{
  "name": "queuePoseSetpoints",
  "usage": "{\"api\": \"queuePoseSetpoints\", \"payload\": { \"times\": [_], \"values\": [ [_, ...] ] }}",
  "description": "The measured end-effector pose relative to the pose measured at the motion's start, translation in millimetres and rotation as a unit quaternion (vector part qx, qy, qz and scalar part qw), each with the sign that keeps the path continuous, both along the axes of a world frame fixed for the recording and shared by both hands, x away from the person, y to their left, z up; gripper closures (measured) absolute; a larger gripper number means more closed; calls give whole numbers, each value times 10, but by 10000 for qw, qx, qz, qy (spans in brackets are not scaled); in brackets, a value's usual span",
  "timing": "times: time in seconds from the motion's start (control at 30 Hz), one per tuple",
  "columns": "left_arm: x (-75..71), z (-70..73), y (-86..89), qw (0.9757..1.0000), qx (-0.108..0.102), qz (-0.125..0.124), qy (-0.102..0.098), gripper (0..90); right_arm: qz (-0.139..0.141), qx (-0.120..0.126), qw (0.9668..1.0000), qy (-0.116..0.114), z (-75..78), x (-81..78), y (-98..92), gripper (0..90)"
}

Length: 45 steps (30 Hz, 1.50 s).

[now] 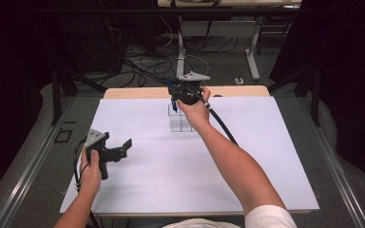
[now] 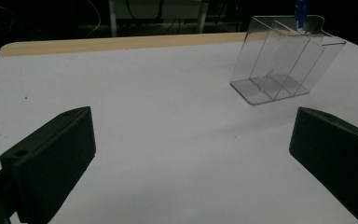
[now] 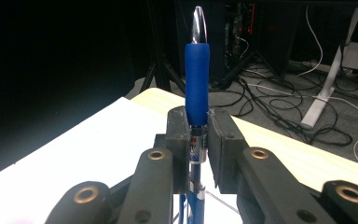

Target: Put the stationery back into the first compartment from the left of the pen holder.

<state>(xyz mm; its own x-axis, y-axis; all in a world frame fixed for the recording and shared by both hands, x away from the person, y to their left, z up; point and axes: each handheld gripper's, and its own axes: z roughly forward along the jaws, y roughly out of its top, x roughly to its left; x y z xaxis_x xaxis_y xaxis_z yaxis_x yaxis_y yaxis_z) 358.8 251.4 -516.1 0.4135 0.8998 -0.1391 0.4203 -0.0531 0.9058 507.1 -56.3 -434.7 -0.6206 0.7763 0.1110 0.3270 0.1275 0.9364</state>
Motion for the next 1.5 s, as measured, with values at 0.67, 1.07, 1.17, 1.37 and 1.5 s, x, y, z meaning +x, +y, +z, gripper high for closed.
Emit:
{"api": "queuePoseSetpoints", "payload": {
  "times": [0.67,1.07,1.17,1.37,1.5],
  "values": [
    [3,-3,0,10000,3,-12,2,2,76,-219,9997,97,-154,-13,16,795],
    [4,-5,-6,10000,9,-16,-3,2,140,-162,9997,152,-132,-48,-3,711],
    [6,-8,-5,10000,19,-16,4,2,189,-171,9996,148,-100,-67,-23,653],
    [3,-3,-3,10000,28,-9,-7,2,279,-265,9988,307,-44,-112,-83,510],
    [3,-3,-1,10000,31,0,-4,2,266,-432,9983,285,-1,-175,-145,447]
  ]
}}
